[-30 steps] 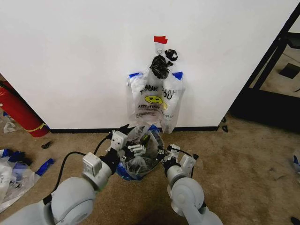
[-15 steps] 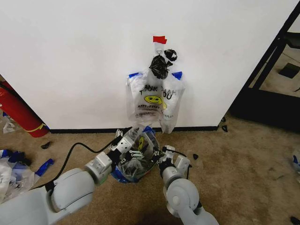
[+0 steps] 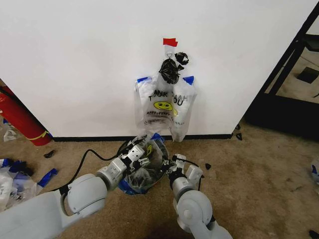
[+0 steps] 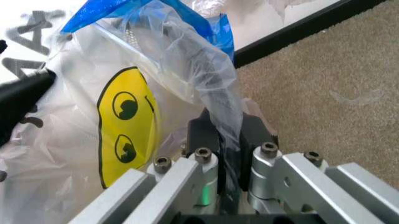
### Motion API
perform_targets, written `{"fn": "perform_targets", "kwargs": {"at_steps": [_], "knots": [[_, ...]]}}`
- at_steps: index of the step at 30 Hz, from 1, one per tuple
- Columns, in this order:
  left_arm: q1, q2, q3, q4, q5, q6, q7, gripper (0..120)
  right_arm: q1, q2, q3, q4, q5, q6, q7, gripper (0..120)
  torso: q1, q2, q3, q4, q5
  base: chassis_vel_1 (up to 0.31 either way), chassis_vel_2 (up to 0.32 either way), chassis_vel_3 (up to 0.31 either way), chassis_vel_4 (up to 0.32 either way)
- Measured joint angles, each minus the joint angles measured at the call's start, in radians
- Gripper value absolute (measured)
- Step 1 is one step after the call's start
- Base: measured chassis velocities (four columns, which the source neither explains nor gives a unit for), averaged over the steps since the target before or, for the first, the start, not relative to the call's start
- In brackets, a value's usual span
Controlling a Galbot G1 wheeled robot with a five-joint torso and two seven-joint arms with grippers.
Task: Pick up the garbage bag from the wall and place it over the trash bin.
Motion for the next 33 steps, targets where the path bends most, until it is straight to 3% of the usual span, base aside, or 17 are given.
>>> {"fn": "perform_targets", "kwargs": {"at_steps": [12,19,27,33], "knots": [[0.002,-0.007,0.008,0.017,0.019,-0.001,-0.002,0,-0.003,0.003,-0.003,0.002,-0.001,-0.001,0.003,1,0.0,0.0,0.0,0.0001,0.0,0.0,0.0,0.0,0.0],[0.002,-0.013,0.009,0.023,0.022,-0.005,-0.004,0,-0.008,0.004,-0.003,0.007,-0.001,-0.001,0.003,1,0.0,0.0,0.0,0.0,0.0,0.0,0.0,0.0,0.0],[0.023,-0.001,-0.007,-0.033,0.021,0.016,-0.012,0,-0.011,0.003,0.003,0.007,-0.002,-0.001,0.003,1,0.0,0.0,0.0,0.0001,0.0001,0.0,0.0,0.0,0.0],[0.001,-0.02,0.021,-0.018,0.042,0.03,-0.015,18,-0.013,0.005,0.002,0.008,-0.004,-0.001,0.003,1,0.0,0.0,0.0,0.0001,0.0001,0.0,0.0,0.0,0.0]]}}
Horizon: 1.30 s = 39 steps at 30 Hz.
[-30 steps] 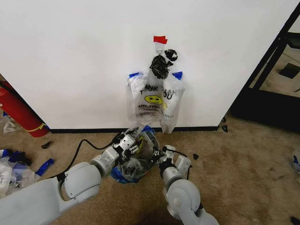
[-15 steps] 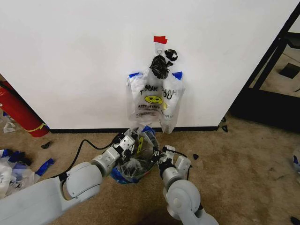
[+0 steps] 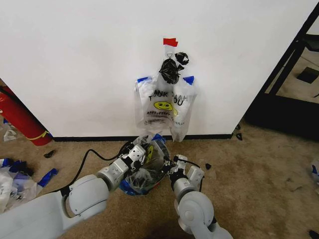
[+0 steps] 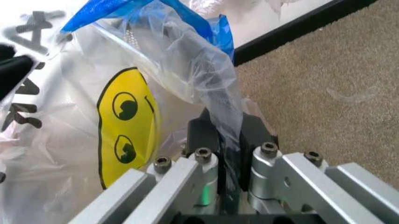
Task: Pick up the garbage bag from the wall and place it over the trash bin.
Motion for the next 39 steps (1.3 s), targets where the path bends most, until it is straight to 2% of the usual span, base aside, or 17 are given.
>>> {"fn": "perform_targets", "kwargs": {"at_steps": [4,8,13,15,16,20,26,32,39], "knots": [[-0.04,-0.038,0.034,0.049,0.021,0.013,-0.013,36,-0.003,0.003,0.0,0.003,0.0,0.0,0.0,1,0.0,0.0,0.0,-0.0002,-0.0001,0.0,0.0,0.0,0.0],[-0.056,-0.047,0.045,0.069,0.027,0.018,-0.016,44,-0.003,0.002,0.001,0.005,0.0,0.0,0.0,1,0.0,0.0,0.0,-0.0001,0.0,0.0,0.0,0.0,0.0],[-0.072,-0.057,0.053,0.083,0.027,0.008,-0.02,23,-0.004,0.0,0.003,0.006,0.001,0.0,0.001,1,0.0,0.0,0.0,-0.0001,0.0,0.0,0.0,0.0,0.0],[-0.073,-0.057,0.053,0.084,0.026,0.008,-0.02,23,-0.004,0.0,0.003,0.006,0.001,0.0,0.001,1,0.0,0.0,0.0,-0.0001,0.0,0.0,0.0,0.0,0.0],[-0.077,-0.062,0.055,0.089,0.025,0.001,-0.021,15,-0.004,0.001,0.003,0.005,0.0,0.0,0.001,1,0.0,0.0,0.0,-0.0001,0.0,0.0,0.0,0.0,0.0],[-0.08,-0.069,0.058,0.096,0.013,-0.008,-0.025,0,-0.004,0.003,0.001,0.003,-0.001,0.0,0.007,1,0.0,0.0,0.0,0.0,0.0,0.0,0.0,0.0,0.0],[-0.08,-0.07,0.058,0.098,0.008,-0.015,-0.028,0,-0.009,0.002,0.002,0.003,-0.003,-0.001,0.007,1,0.0,0.0,0.0,0.0,0.0,0.0,0.0,0.0,0.0],[-0.093,-0.07,0.038,0.081,-0.045,-0.009,-0.038,0,-0.02,-0.006,0.003,0.001,-0.011,0.0,-0.008,1,0.0,0.0,0.0,0.0,0.0,0.0,0.0,0.0,0.0],[-0.137,-0.077,0.018,0.14,-0.095,0.0,-0.042,0,-0.039,-0.022,-0.003,0.005,-0.029,0.008,-0.04,1,0.0,0.0,0.0,-0.0001,0.0,0.0,0.0,0.0,0.0]]}}
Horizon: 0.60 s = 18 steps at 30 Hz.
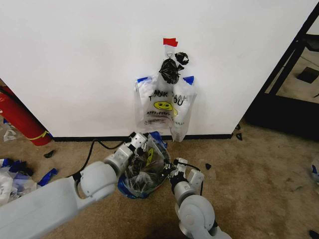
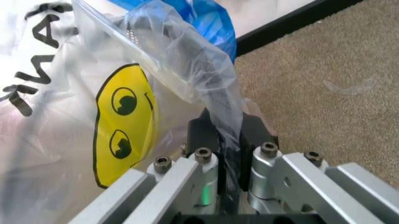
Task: Pick up the garbage bag from the wall and place it over the trash bin.
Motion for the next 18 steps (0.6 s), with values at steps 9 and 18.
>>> {"fn": "perform_targets", "kwargs": {"at_steps": [9,18], "knots": [[-0.018,0.017,-0.019,0.07,-0.107,0.009,-0.001,0,-0.022,-0.033,0.006,0.029,-0.012,0.012,-0.023,1,0.0,0.0,0.0,-0.0001,-0.0001,0.0,0.0,0.0,0.0],[0.084,0.092,-0.159,0.091,-0.18,0.003,0.052,0,-0.049,-0.08,0.022,0.06,0.013,0.052,-0.091,1,0.0,0.0,0.0,0.0005,0.0,0.0,0.0,0.0,0.0]]}}
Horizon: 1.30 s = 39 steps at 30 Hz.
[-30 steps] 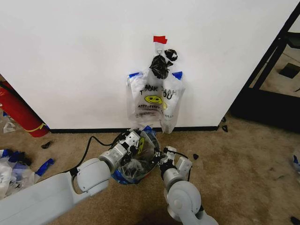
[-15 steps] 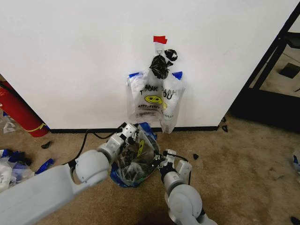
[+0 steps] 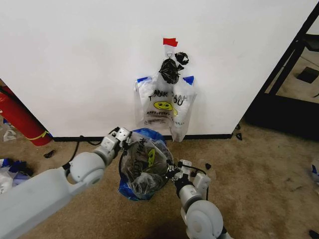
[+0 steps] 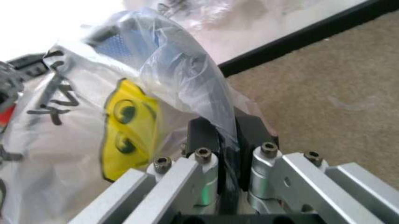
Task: Pick up the garbage bag from the wall and place it over the trash bin.
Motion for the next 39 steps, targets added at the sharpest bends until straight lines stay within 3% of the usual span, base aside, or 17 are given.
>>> {"fn": "perform_targets", "kwargs": {"at_steps": [12,18,21,22,29,33,34,39], "knots": [[0.129,0.056,-0.123,-0.01,-0.047,-0.032,0.054,0,-0.031,-0.034,0.029,0.037,0.04,0.055,-0.098,1,0.0,0.0,0.0,-0.0003,-0.0001,0.0,0.0,0.0,0.0],[0.164,0.066,-0.17,-0.048,-0.098,-0.018,0.054,0,-0.026,-0.016,0.037,0.035,0.052,0.065,-0.057,1,0.0,0.0,0.0,-0.0006,0.0,0.0,0.0,0.0,0.0],[0.184,0.058,-0.205,-0.076,-0.126,0.009,0.026,11,-0.024,-0.003,0.038,0.026,0.052,0.065,-0.034,1,0.0,0.0,0.0,-0.0005,0.0,0.0,0.0,0.0,0.0],[0.217,0.048,-0.254,-0.12,-0.148,0.032,0.001,26,-0.014,0.006,0.046,0.013,0.061,0.065,-0.003,1,0.0,0.0,0.0,-0.0005,0.0,0.0,0.0,0.0,0.0],[0.321,0.034,-0.343,-0.229,-0.153,0.029,-0.034,50,-0.001,0.014,0.062,0.008,0.095,0.062,0.027,1,0.0,0.0,0.0,0.0,0.0005,0.0,0.0,0.0,0.0],[0.402,-0.086,-0.378,-0.262,-0.241,-0.119,-0.075,68,-0.025,0.032,0.108,0.02,0.108,0.061,0.043,1,0.0,0.0,0.0,-0.0015,-0.0002,0.0,0.0,0.0,0.0],[0.402,-0.086,-0.378,-0.262,-0.241,-0.119,-0.075,68,-0.025,0.032,0.108,0.02,0.108,0.061,0.043,1,0.0,0.0,0.0,-0.0015,-0.0002,0.0,0.0,0.0,0.0],[0.58,-0.201,-0.495,-0.28,-0.396,-0.267,-0.014,90,-0.031,0.054,0.161,0.028,0.151,0.051,0.072,1,0.0,0.0,0.0,0.0003,0.0,0.0,0.0,0.0,0.0]]}}
